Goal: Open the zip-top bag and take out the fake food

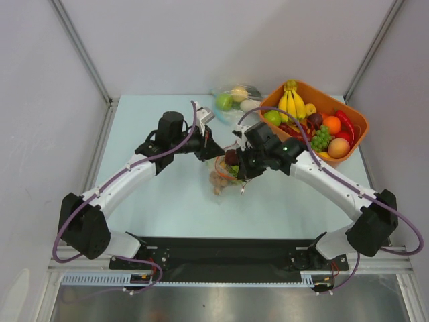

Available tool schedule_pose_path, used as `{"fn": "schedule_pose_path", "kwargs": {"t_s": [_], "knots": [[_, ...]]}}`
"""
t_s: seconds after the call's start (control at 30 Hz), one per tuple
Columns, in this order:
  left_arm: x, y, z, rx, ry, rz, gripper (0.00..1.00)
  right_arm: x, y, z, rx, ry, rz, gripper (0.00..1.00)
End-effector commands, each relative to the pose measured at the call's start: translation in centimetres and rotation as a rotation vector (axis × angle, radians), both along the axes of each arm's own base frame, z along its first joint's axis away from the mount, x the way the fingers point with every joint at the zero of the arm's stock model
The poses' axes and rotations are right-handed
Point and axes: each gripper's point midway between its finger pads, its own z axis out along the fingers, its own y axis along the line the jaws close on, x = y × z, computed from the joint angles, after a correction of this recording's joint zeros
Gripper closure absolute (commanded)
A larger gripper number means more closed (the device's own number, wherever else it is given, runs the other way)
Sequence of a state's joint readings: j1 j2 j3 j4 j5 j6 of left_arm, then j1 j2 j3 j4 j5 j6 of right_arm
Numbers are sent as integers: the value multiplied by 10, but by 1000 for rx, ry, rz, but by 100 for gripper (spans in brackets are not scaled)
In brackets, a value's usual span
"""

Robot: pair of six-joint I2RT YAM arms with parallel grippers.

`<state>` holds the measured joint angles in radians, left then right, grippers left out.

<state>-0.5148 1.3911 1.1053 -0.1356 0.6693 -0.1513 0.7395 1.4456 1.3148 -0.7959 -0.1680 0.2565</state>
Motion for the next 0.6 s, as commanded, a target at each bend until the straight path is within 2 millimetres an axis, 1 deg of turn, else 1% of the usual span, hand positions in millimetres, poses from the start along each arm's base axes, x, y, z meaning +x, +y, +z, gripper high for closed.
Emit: {"fn": "schedule_pose_path", "kwargs": {"t_s": [0.0,0.1,0.2,0.3,0.37,0.4,0.5,0.57], "knots": [[-5,-8,26,-44,-92,-70,100,20,-9,41,33,-138,-55,100],[-7,-10,24,-32,-93,-76,100,28,-12,55,65,-182,-79,100],[-5,-8,22,-20,-97,-63,100,29,-14,70,97,-212,-90,100],[-2,-7,20,-8,-95,-47,100,27,-13,88,168,-238,-86,100],[-1,-7,18,-3,-92,-40,100,26,-14,96,204,-235,-87,100],[2,-5,17,4,-88,-24,100,24,-17,100,211,-243,-90,100],[5,-3,14,17,-88,-6,100,23,-24,105,211,-252,-102,100],[7,-2,14,24,-90,10,100,20,-30,113,224,-270,-109,100]]}}
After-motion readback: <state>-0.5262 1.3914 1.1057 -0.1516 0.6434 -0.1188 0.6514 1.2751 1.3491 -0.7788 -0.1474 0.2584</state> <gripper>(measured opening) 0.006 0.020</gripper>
